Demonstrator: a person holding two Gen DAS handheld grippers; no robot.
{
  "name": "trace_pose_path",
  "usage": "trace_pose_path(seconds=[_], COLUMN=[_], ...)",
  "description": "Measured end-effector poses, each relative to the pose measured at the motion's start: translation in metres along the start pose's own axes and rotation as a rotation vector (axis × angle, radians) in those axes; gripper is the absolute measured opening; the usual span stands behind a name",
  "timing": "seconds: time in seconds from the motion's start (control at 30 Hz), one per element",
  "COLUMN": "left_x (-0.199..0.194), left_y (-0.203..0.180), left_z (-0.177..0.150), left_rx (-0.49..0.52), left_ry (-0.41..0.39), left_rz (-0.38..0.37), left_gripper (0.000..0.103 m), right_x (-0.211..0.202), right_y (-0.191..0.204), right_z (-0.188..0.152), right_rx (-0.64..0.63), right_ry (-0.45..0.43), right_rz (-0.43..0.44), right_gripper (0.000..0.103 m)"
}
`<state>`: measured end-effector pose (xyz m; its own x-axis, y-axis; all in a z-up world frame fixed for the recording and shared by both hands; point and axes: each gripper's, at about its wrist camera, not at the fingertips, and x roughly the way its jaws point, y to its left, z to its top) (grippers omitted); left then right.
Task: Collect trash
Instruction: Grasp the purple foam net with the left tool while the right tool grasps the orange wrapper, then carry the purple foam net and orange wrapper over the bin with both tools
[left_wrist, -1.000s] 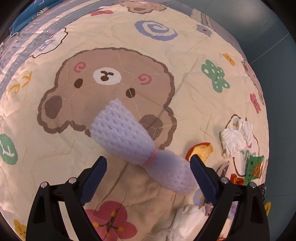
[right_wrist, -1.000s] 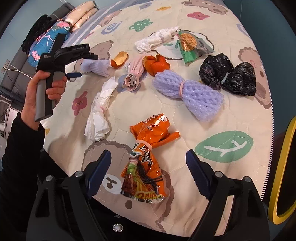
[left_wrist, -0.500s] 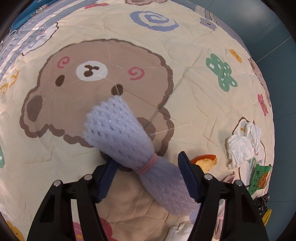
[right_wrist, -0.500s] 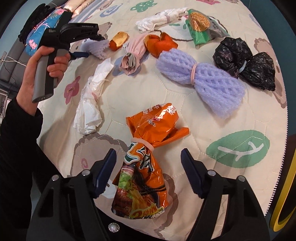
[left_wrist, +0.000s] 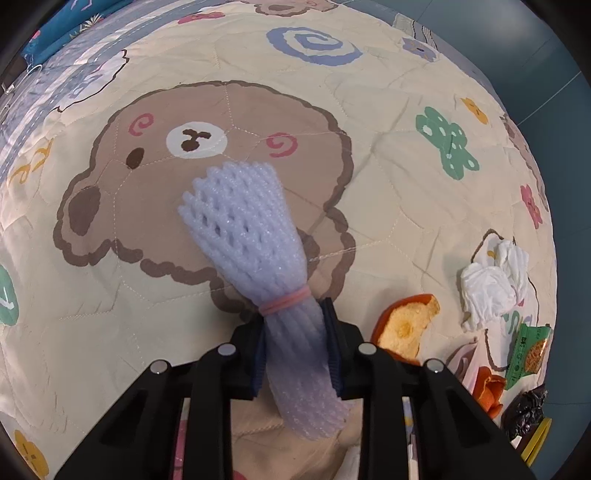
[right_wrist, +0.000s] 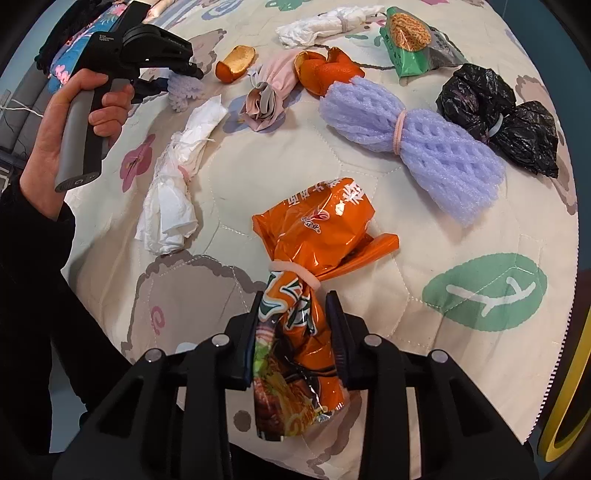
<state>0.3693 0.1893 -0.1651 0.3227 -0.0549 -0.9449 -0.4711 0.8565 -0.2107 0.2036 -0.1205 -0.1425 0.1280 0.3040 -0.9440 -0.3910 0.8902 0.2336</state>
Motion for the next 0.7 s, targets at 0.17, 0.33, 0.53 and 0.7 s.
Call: trace_pose_path(seconds=[0.17,0.33,0.53,0.7], left_x=[-0.016,-0.032,-0.047,-0.057], left_y=[0.005,0.012,0.018,0.015], left_z=[-0.007,-0.013,-0.025,-0.037], left_rx=[0.011,0.02,0.039,0.068], left_ry=[-0.012,-0.023,-0.013,-0.013], left_rz=[-0.004,-0.001,-0.014,-0.015], left_gripper=[0.025,0.025,0.025,0.025], right_x=[-0.014,-0.03,-0.045,-0.059], right_y=[0.0,-0.004,-0.007,-0.008], right_z=[-0.005,-0.013,-0.019,-0.025], right_rx=[0.002,0.013,0.023,0.03], right_ry=[-0.032,-0.066,-0.091,-0.12], right_rz=[0.002,0.012,0.011,0.006], right_gripper=[0.03,0.03,0.03,0.03])
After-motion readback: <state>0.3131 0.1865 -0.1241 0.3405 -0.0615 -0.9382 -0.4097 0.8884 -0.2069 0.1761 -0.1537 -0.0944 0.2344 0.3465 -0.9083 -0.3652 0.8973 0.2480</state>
